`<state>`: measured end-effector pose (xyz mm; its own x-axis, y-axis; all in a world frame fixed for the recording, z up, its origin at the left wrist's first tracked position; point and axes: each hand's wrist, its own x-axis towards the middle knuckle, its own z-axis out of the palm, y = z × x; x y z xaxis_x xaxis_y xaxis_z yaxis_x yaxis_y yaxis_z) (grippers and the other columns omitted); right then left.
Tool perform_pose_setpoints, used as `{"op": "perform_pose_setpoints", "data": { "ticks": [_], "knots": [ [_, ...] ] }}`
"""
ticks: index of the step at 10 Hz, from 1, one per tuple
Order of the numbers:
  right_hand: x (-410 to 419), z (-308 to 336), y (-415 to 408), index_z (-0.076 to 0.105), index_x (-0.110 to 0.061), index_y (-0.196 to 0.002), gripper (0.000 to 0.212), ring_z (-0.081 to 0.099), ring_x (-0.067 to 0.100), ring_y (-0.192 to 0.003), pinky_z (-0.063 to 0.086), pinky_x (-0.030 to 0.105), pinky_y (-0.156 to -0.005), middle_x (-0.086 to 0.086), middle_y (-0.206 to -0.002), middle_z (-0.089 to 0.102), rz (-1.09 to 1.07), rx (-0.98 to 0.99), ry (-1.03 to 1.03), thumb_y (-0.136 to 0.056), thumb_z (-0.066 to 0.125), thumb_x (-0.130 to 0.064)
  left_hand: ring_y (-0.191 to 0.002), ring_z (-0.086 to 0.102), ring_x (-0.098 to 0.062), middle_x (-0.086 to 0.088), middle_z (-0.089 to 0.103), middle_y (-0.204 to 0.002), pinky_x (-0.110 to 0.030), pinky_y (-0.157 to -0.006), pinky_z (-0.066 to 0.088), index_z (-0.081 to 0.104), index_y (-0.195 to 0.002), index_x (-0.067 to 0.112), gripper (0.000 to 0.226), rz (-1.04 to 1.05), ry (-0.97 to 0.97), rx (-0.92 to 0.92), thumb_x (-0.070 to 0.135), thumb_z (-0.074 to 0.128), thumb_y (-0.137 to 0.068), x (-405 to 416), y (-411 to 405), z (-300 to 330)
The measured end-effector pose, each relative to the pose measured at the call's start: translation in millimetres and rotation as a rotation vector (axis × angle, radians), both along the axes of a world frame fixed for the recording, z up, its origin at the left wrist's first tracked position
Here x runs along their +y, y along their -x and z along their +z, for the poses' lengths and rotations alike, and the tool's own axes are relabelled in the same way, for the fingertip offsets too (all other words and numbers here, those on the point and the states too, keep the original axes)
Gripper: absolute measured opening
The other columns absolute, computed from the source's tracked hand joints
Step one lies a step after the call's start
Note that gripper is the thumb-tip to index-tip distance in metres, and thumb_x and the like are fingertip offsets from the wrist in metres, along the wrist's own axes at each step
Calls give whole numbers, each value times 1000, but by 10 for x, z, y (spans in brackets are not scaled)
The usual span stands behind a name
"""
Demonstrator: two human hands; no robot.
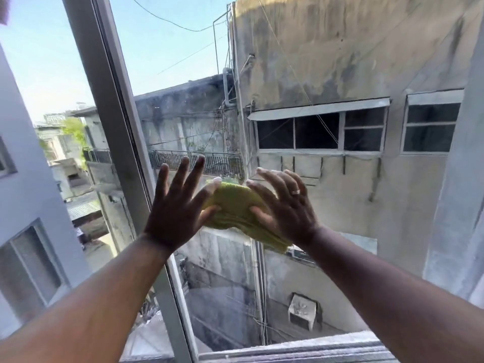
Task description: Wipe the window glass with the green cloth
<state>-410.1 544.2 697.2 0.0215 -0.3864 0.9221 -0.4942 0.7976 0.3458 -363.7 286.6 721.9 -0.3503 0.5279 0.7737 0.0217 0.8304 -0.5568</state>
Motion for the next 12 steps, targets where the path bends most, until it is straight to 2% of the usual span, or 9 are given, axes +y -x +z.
{"op": "perform_pose_setpoints", "data": {
  "ticks": [2,3,4,5,6,7,10,11,12],
  "knots": [
    [329,-497,-412,73,-16,-94,45,52,31,-93,36,38,-78,12,-109,61,-182,-401,275,-75,61,-55,-134,55,-37,-11,68,-135,-54,-116,28,71,-92,15,12,-234,-87,-137,21,62,-93,28,-353,-33],
    [159,-960,-777,71,-18,-82,21,64,27,-89,50,36,-81,6,-100,67,162,-731,382,-71,74,-36,-106,71,-30,-8,77,-104,-38,-106,43,65,-95,13,10,-464,-336,-518,18,62,-88,-263,-742,-474],
    [-339,-1736,-1291,69,-23,-85,16,66,5,-79,52,18,-72,-8,-86,72,517,-1263,666,-74,78,-15,-88,67,-19,-4,68,-92,-33,-83,55,57,-101,24,19,-523,-911,-893,17,64,-85,-754,-1255,-1434],
    [-1031,-2785,-1855,70,-23,-91,16,66,3,-73,53,12,-66,-5,-85,73,420,-1720,859,-86,77,-9,-87,65,-24,-14,68,-93,-38,-79,57,57,-104,18,23,-356,-1613,-1130,-1,64,-93,-1261,-1821,-2689],
    [-1737,-3885,-2462,70,-17,-101,10,69,3,-73,55,14,-62,-1,-89,75,227,-2071,932,-92,71,-12,-82,66,-23,-13,70,-90,-27,-69,57,63,-110,-5,18,13,-1987,-1175,-5,64,-92,-1781,-2475,-3991],
    [-2363,-4927,-2919,68,-16,-101,8,71,19,-89,59,39,-84,9,-101,76,81,-2356,1018,-96,66,-11,-65,68,-9,-10,72,-85,-22,-60,58,64,-111,-9,20,231,-2282,-1142,-3,66,-92,-2271,-2970,-5155],
    [-3410,-6995,-3663,65,-10,-101,14,69,37,-96,57,59,-91,22,-108,71,-238,-2529,1141,-91,66,0,-79,64,-21,-14,71,-91,-25,-62,51,72,-95,10,30,542,-2420,-1231,-12,53,-89,-3053,-3603,-7202],
    [-3526,-7215,-3731,63,-7,-117,27,69,34,-105,56,50,-96,15,-112,72,-330,-2409,1121,-90,68,-3,-64,67,-5,0,74,-79,-20,-62,54,70,-102,10,24,572,-2451,-1126,-8,58,-91,-3192,-3571,-7389],
    [-3448,-7050,-3766,58,-10,-128,35,64,27,-110,51,36,-97,10,-120,67,-436,-2272,1020,-94,57,0,-96,69,-20,-8,75,-100,-29,-86,52,70,-106,10,19,688,-2269,-1159,0,59,-93,-3245,-3559,-7234]
  ]
}}
